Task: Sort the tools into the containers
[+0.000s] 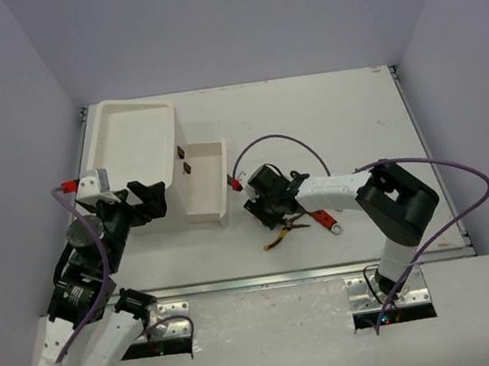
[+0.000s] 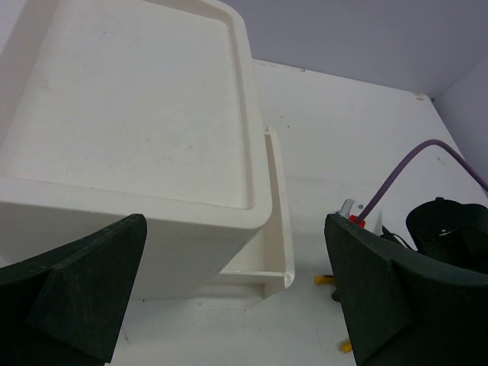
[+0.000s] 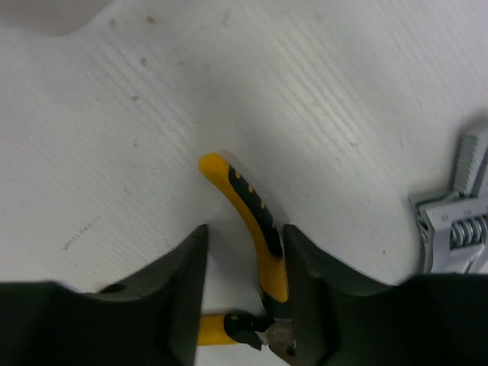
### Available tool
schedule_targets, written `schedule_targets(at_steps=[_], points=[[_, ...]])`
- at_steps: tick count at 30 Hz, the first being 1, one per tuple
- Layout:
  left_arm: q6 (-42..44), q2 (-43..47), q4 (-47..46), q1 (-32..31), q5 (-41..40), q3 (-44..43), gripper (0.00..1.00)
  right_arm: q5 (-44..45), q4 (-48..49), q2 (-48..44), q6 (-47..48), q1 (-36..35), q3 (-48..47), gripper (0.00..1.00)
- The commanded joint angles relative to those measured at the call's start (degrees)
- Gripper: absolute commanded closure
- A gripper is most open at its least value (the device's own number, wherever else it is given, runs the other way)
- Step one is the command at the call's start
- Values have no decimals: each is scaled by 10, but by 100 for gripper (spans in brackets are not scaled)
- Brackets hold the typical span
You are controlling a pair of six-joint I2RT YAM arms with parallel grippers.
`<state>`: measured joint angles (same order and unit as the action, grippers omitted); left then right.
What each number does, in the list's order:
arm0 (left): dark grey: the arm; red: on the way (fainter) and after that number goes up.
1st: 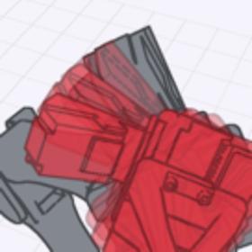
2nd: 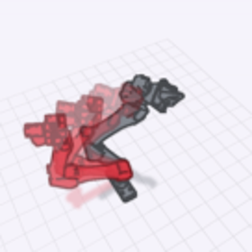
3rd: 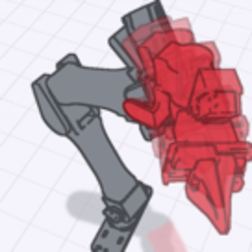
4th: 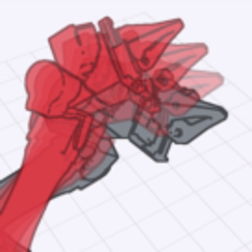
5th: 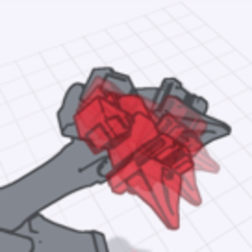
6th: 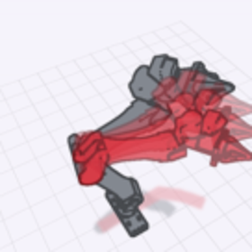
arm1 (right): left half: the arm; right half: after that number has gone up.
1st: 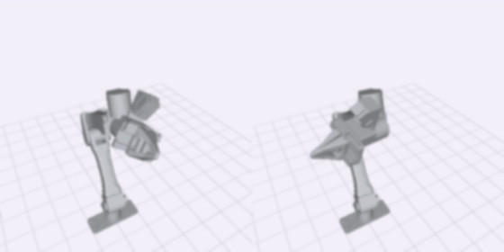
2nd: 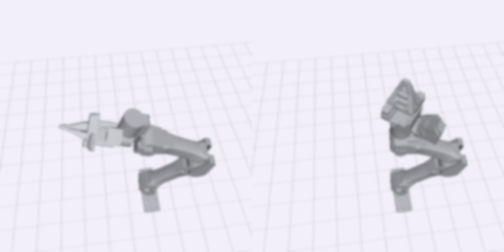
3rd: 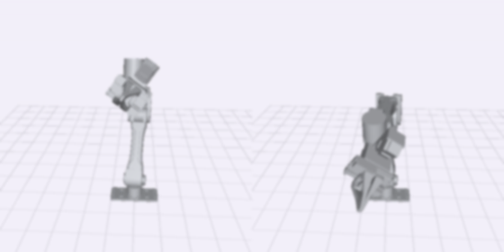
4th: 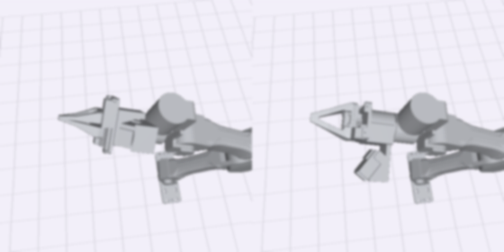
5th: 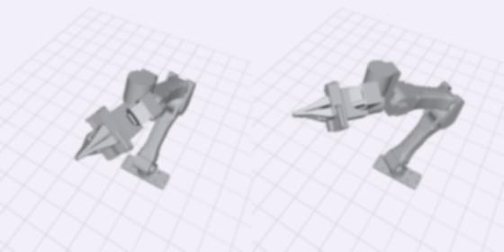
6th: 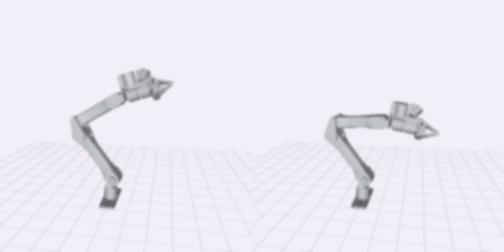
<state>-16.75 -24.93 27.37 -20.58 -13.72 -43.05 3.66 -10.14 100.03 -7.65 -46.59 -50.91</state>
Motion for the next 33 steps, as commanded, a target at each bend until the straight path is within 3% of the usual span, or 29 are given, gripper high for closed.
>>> schedule_targets(at_steps=[1,6,7,21,27,33], points=[[6,-3,-28,5,6,2,0,-86,12,17,81,2,-19,70],[6,-1,-28,5,7,2,0,-124,-13,7,129,2,-19,98],[7,-1,-28,5,7,2,0,-134,-16,1,137,2,-21,100],[7,-5,-27,4,3,2,0,-189,52,-146,232,2,-46,100],[7,-5,-26,5,-1,2,0,-213,168,-133,324,3,-77,100],[7,-3,-25,4,-3,2,0,-315,250,-58,413,23,-147,100]])
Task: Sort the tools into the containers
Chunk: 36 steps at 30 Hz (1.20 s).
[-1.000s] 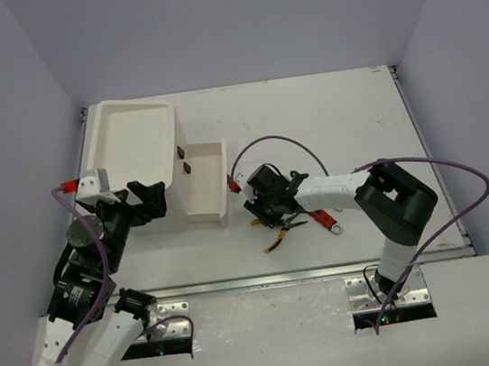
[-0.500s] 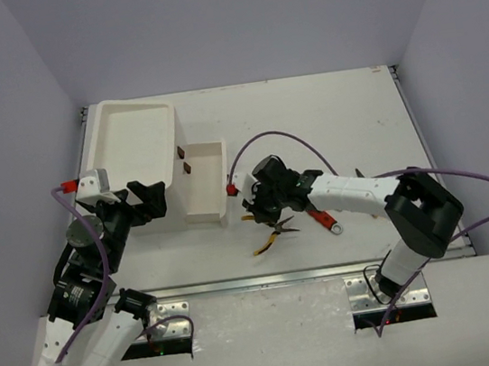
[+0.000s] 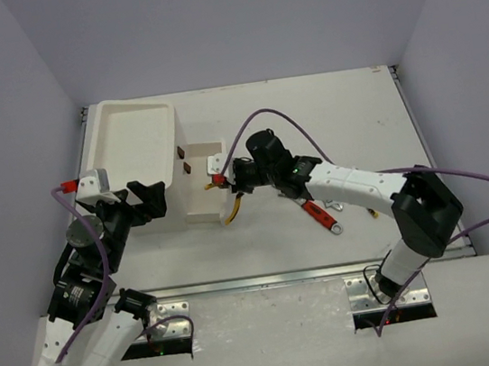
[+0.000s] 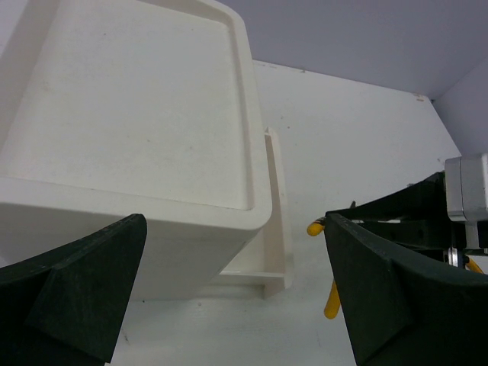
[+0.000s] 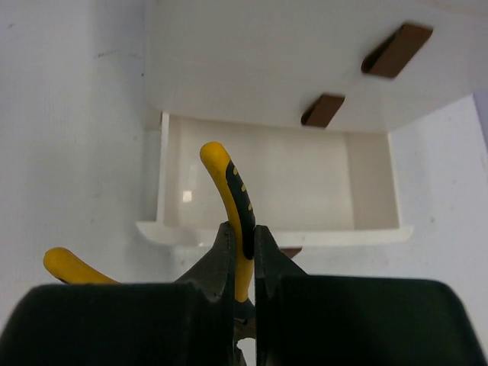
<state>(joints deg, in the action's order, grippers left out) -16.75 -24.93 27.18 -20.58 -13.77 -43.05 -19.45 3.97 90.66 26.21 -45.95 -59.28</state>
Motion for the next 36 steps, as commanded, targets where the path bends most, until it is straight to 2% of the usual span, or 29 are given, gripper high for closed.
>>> schedule_targets(at_steps=[1,5,8,13,20,23,25,27,31,32,34,36], points=[[7,-3,-24,4,-2,2,0,-110,115,47,79,23,-78,100],[6,-1,-24,5,-1,2,0,-245,156,103,122,50,-119,100],[6,-1,-25,5,0,2,0,-290,205,133,148,57,-125,100],[7,-4,-26,5,1,2,0,-336,229,183,142,66,-168,100],[7,-4,-27,5,1,2,0,-346,252,235,144,66,-187,99],[8,-6,-27,5,3,2,0,-345,253,246,139,72,-186,93],[8,-6,-27,4,4,2,0,-350,252,256,137,75,-182,87],[8,-6,-27,4,6,2,0,-341,252,259,140,75,-177,67],[8,-9,-29,5,8,2,0,-316,266,229,133,77,-146,7],[8,-11,-30,5,9,2,0,-314,271,220,127,79,-139,2],[9,-13,-30,5,11,2,0,-284,276,201,118,79,-123,1],[9,-14,-31,5,12,2,0,-217,285,174,93,80,-108,1]])
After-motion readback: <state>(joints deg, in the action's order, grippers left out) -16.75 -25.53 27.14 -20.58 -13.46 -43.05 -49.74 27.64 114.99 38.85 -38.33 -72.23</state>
